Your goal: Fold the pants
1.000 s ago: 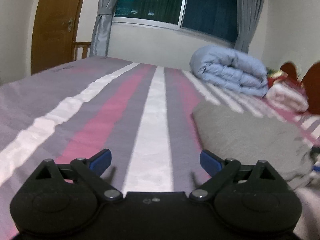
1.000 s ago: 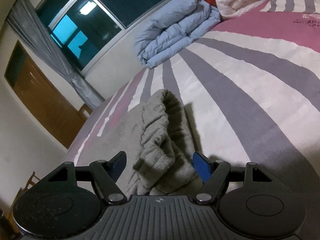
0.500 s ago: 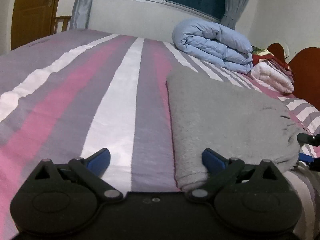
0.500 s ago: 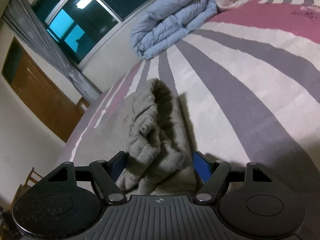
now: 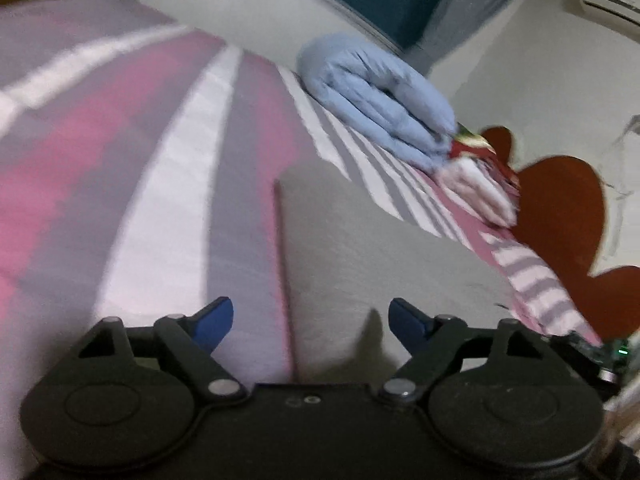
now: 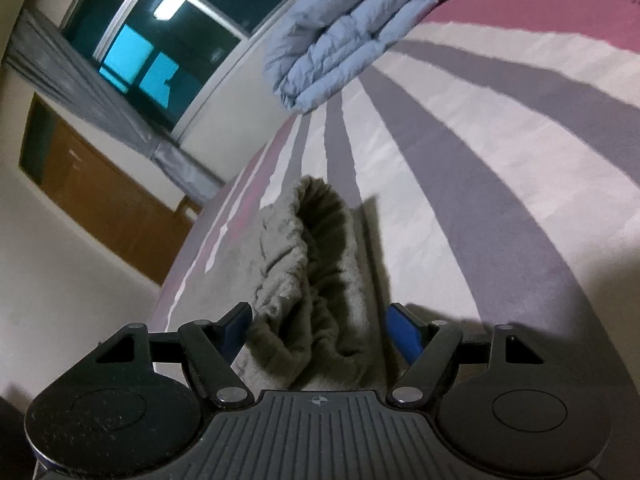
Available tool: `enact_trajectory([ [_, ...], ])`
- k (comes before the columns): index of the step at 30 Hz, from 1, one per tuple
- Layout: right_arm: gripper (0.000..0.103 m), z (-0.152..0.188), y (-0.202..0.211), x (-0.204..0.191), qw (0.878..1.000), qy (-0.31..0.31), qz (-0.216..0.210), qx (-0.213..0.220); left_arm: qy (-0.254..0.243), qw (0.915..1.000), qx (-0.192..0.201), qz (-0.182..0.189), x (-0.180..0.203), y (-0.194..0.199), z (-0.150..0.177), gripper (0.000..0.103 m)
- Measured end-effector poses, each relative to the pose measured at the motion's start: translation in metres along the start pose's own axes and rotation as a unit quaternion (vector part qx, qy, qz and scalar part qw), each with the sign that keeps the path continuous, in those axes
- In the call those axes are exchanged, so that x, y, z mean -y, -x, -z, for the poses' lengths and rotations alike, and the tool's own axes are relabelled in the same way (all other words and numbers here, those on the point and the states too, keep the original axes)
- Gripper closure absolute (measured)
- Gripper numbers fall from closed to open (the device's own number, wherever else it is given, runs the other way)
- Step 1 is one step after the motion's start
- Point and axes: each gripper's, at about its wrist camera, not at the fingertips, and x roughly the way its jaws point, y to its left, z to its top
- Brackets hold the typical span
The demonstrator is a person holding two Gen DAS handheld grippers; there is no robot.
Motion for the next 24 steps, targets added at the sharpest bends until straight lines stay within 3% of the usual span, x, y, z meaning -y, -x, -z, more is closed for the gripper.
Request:
enact_trajectory([
  [6, 0.029, -0.007, -0.015, 0.009, 0.999, 0.004, -0.023, -0.034, -0.016, 0.9977, -0.053, 0.038, -0.008, -0.037, -0.006, 0.030],
  [11, 0.029, -0.015, -0.028, 0.015, 0.998, 0.012, -0.041, -0.050, 0.000, 0.9945, -0.076, 0.072, -0.024, -0.051, -0.018, 0.042],
  [18, 0.026, -0.023, -0.040, 0.016, 0.993, 0.019, -0.074, -0.094, 0.037, 0.9855, -0.093, 0.137, -0.051, -0.053, -0.021, 0.048],
  [24, 0.026, -0.035, -0.048, 0.029, 0.987, -0.005, -0.094, -0.129, 0.023, 0.9846, -0.107, 0.136, -0.050, -0.058, -0.022, 0.047],
])
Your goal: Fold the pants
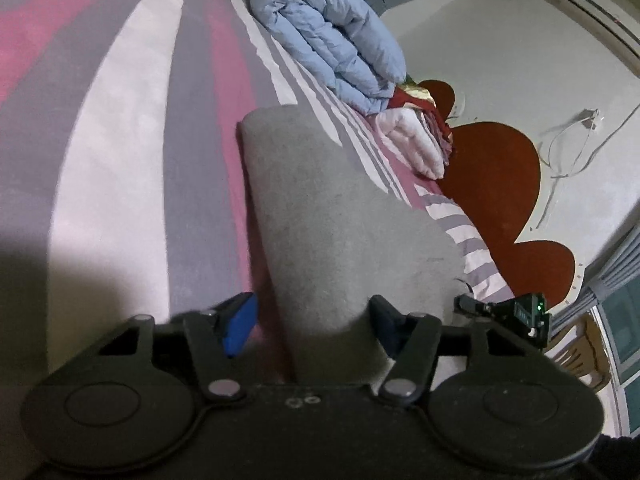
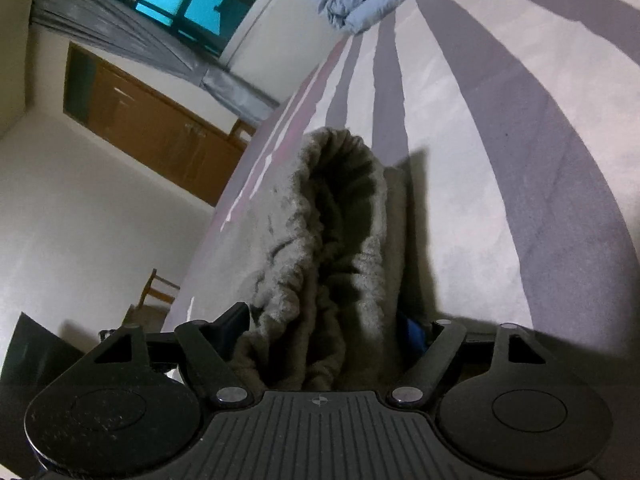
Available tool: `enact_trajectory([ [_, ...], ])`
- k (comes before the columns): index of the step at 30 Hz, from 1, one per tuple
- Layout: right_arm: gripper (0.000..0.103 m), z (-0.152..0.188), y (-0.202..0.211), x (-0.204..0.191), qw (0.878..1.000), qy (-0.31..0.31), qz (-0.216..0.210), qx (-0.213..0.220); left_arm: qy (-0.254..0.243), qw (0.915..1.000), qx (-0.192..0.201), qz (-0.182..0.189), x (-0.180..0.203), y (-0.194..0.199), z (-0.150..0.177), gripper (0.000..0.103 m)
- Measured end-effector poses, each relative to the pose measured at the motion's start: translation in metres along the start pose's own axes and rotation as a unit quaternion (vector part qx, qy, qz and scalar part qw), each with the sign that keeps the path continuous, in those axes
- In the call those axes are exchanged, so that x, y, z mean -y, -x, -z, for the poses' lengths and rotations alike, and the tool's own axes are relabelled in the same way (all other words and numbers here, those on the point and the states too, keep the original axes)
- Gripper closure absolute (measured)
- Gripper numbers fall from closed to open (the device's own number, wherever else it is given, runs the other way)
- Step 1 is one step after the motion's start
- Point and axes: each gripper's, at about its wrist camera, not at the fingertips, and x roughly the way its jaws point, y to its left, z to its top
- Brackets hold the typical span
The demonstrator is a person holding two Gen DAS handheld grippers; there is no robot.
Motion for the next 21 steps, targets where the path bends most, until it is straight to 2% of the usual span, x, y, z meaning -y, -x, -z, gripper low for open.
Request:
enact_trajectory([
  [3, 0.024, -0.010, -0.016, -0.003, 1.000, -0.003, -0.017, -0.005, 0.010, 0.9999, 0.006, 0.009, 0.000, -0.012, -0.008, 0.053],
  [5, 0.024, -0.014, -0.023, -0.002, 0.999, -0.009, -0.035, -0.006, 0.017, 0.9996, 0.006, 0.022, 0.000, -0.018, -0.010, 0.063],
  [8, 0.024, -0.017, -0.022, -0.003, 0.999, -0.009, -0.027, -0.015, 0.024, 0.9986, 0.013, 0.045, -0.003, -0.013, -0.003, 0.074],
  [11, 0.046, -0.016, -0.017, -0.012, 0.999, 0.019, -0.017, -0.032, 0.034, 0.9967, 0.034, 0.065, -0.004, -0.005, 0.005, 0.080],
  [14, 0.046, -0.024, -0.015, -0.021, 0.999, 0.037, -0.020, -0.017, 0.043, 0.9923, 0.059, 0.100, -0.003, 0.003, 0.001, 0.082],
  [17, 0.046, -0.044, -0.025, -0.033, 0.998, 0.054, -0.042, 0.000, 0.023, 0.9930, 0.069, 0.093, 0.003, 0.006, -0.020, 0.082],
  [21, 0.046, -0.084, -0.063, -0.057, 0.996, 0.081, -0.043, -0.004, 0.007, 0.9942, 0.088, 0.061, -0.006, 0.018, -0.064, 0.082],
])
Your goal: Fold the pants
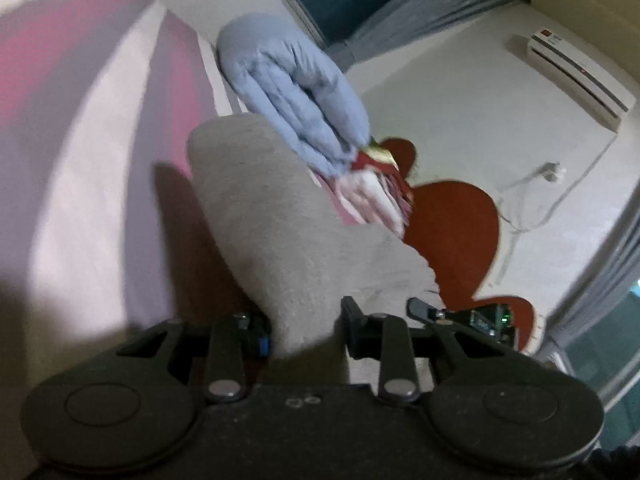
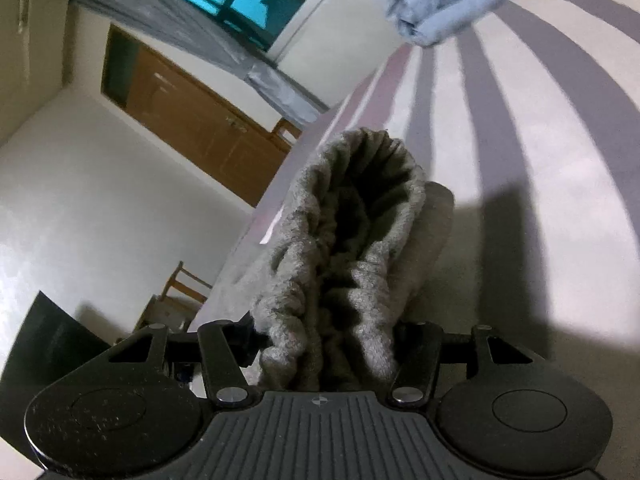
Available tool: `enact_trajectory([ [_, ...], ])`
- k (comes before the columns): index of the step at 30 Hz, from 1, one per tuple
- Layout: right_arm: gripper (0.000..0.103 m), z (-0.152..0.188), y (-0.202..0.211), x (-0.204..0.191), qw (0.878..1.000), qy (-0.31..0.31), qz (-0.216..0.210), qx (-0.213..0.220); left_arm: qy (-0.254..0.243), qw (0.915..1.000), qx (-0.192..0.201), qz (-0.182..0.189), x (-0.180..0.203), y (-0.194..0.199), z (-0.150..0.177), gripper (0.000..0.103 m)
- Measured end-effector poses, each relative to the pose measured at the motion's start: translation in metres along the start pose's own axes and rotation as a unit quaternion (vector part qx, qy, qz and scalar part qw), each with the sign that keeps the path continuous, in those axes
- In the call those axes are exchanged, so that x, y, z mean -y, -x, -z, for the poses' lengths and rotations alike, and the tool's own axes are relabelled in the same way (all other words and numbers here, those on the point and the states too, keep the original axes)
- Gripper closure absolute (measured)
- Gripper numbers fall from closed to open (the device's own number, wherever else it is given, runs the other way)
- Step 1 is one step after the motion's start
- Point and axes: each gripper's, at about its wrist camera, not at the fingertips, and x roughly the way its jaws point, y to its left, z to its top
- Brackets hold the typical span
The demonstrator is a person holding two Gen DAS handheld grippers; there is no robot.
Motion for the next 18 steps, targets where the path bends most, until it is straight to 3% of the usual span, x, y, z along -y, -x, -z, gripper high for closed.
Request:
enact_trajectory([
  [3, 0.046, -0.035, -0.040, -0.003, 1.000, 0.011, 0.000, 0.002, -0.014, 0.9994, 0.018, -0.025, -0.011, 0.000, -0.043, 0.082],
  [5, 0.046, -0.053, -0.065, 0.002, 1.000, 0.005, 0.003, 0.006, -0.027, 0.9973, 0.023, -0.064, -0.023, -0.007, -0.067, 0.079],
  [6, 0.044, -0.060, -0.077, 0.010, 1.000, 0.003, 0.014, 0.010, -0.031, 0.9948, 0.024, -0.093, -0.029, -0.013, -0.072, 0.070],
  [7, 0.038, -0.064, -0.090, 0.020, 0.999, 0.006, 0.038, 0.012, -0.040, 0.9883, 0.023, -0.145, -0.037, -0.020, -0.074, 0.042],
  [8, 0.014, -0.062, -0.104, 0.029, 0.996, 0.006, 0.086, 0.006, -0.049, 0.9725, 0.015, -0.227, -0.046, -0.030, -0.072, 0.026],
  [9, 0.007, -0.059, -0.120, 0.043, 0.990, -0.005, 0.140, -0.015, -0.059, 0.9670, 0.006, -0.248, -0.056, -0.036, -0.064, 0.021],
  [11, 0.000, -0.049, -0.124, 0.049, 0.992, 0.023, 0.123, -0.007, -0.078, 0.9684, 0.032, -0.235, -0.059, -0.033, -0.054, 0.020],
  [13, 0.000, -0.042, -0.122, 0.047, 0.991, 0.049, 0.122, -0.004, -0.080, 0.9695, 0.048, -0.227, -0.059, -0.028, -0.048, 0.020],
  [18, 0.000, -0.028, -0.080, 0.048, 0.994, 0.025, 0.099, 0.040, -0.070, 0.9655, 0.078, -0.239, -0.044, 0.004, -0.023, 0.021],
])
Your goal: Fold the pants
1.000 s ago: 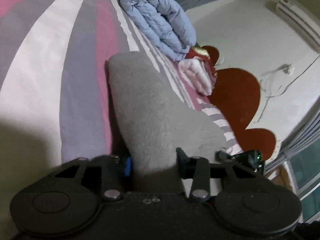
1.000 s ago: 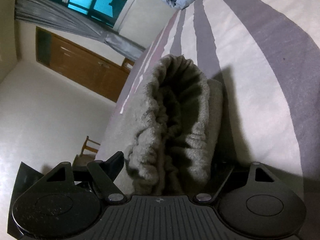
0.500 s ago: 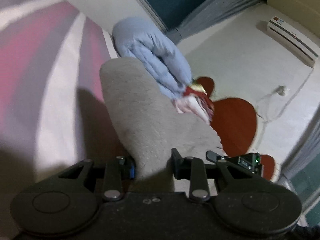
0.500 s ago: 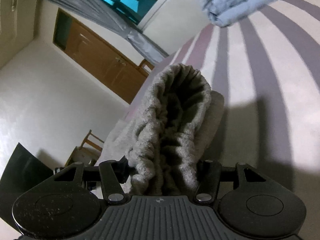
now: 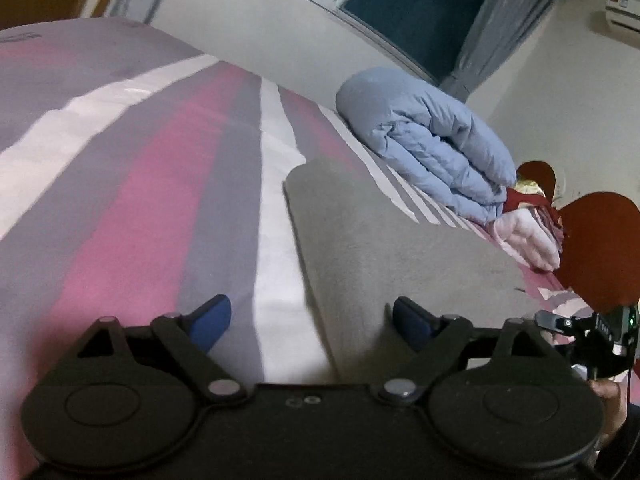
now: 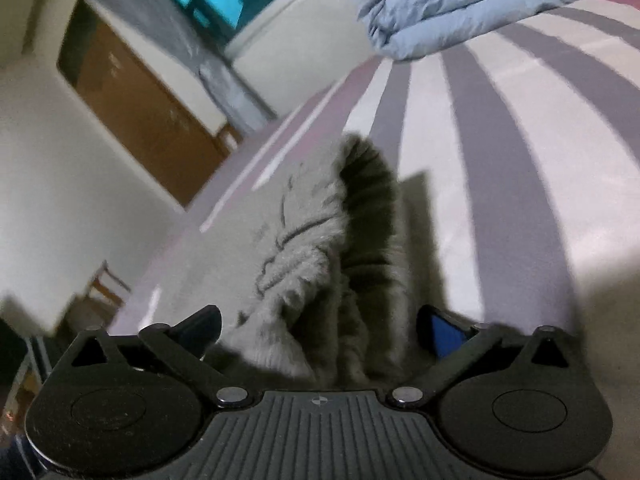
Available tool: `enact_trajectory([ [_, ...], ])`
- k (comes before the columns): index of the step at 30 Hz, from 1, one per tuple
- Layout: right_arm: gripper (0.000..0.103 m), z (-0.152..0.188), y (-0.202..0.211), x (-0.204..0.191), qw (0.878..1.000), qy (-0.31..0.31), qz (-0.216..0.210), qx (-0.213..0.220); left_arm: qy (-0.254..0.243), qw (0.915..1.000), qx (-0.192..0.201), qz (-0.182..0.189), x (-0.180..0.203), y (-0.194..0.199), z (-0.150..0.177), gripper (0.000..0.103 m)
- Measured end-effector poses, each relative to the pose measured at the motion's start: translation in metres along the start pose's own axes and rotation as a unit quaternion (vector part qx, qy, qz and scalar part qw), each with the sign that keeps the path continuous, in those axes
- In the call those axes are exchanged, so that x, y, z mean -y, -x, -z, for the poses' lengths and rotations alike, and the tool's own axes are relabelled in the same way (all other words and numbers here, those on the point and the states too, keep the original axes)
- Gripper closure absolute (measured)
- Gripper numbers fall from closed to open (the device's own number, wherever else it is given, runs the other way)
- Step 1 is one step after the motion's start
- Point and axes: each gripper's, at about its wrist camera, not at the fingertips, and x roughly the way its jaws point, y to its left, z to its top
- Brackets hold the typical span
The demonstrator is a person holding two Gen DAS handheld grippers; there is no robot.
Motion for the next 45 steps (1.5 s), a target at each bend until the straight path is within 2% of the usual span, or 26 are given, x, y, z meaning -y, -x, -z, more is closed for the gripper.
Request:
enact_trajectory([
  [2, 0.000, 0.010, 0.027, 0.005, 1.000, 0.001, -0.002, 0.018, 0.001, 0.9999, 0.008, -0.014, 0.000, 0.024, 0.012, 0.012],
  [3, 0.000, 0.017, 0.044, 0.006, 1.000, 0.006, 0.000, 0.024, -0.002, 0.9996, 0.010, -0.026, 0.002, 0.031, 0.014, 0.012],
  [6, 0.000, 0.047, 0.094, 0.000, 0.998, 0.033, 0.033, 0.038, -0.009, 0.9986, 0.026, -0.046, 0.012, 0.072, 0.045, 0.010],
  [7, 0.000, 0.063, 0.111, -0.003, 0.997, 0.044, 0.046, 0.039, -0.006, 0.9980, 0.031, -0.054, 0.016, 0.085, 0.054, 0.006],
  [9, 0.000, 0.090, 0.141, -0.010, 0.995, 0.049, 0.072, 0.050, -0.011, 0.9952, 0.041, -0.088, 0.026, 0.112, 0.072, 0.006],
  [12, 0.000, 0.129, 0.183, -0.015, 0.994, 0.009, 0.075, 0.075, -0.012, 0.9921, 0.039, -0.118, 0.042, 0.141, 0.094, 0.006],
  [14, 0.000, 0.147, 0.203, -0.023, 0.991, -0.011, 0.100, 0.084, -0.015, 0.9910, 0.028, -0.130, 0.054, 0.154, 0.107, 0.006],
  [17, 0.000, 0.166, 0.222, -0.053, 0.985, 0.044, 0.159, 0.056, -0.046, 0.9874, 0.017, -0.151, 0.081, 0.168, 0.128, 0.006],
  [19, 0.000, 0.174, 0.234, -0.084, 0.971, 0.098, 0.202, 0.081, -0.060, 0.9851, 0.024, -0.160, 0.104, 0.180, 0.136, 0.006],
  [20, 0.000, 0.179, 0.242, -0.096, 0.968, 0.109, 0.206, 0.097, -0.061, 0.9839, 0.039, -0.164, 0.114, 0.190, 0.139, 0.006],
  [21, 0.000, 0.185, 0.252, -0.103, 0.967, 0.110, 0.202, 0.110, -0.055, 0.9819, 0.071, -0.167, 0.125, 0.205, 0.140, 0.006],
  [22, 0.000, 0.191, 0.259, -0.109, 0.967, 0.106, 0.198, 0.120, -0.045, 0.9815, 0.097, -0.159, 0.132, 0.223, 0.147, 0.006],
  [24, 0.000, 0.204, 0.273, -0.122, 0.967, 0.103, 0.195, 0.130, -0.041, 0.9825, 0.113, -0.142, 0.150, 0.243, 0.155, 0.006],
  [28, 0.000, 0.231, 0.306, -0.152, 0.954, 0.130, 0.206, 0.176, -0.079, 0.9745, 0.151, -0.146, 0.187, 0.283, 0.187, 0.006],
  [33, 0.000, 0.268, 0.330, -0.186, 0.951, 0.179, 0.185, 0.173, -0.104, 0.9778, 0.147, -0.107, 0.222, 0.310, 0.216, 0.006],
  [41, 0.000, 0.312, 0.344, -0.227, 0.944, 0.227, 0.171, 0.170, -0.141, 0.9723, 0.155, -0.105, 0.266, 0.333, 0.249, 0.006],
  [45, 0.000, 0.323, 0.348, -0.236, 0.946, 0.224, 0.158, 0.172, -0.156, 0.9700, 0.163, -0.090, 0.279, 0.345, 0.264, 0.006],
])
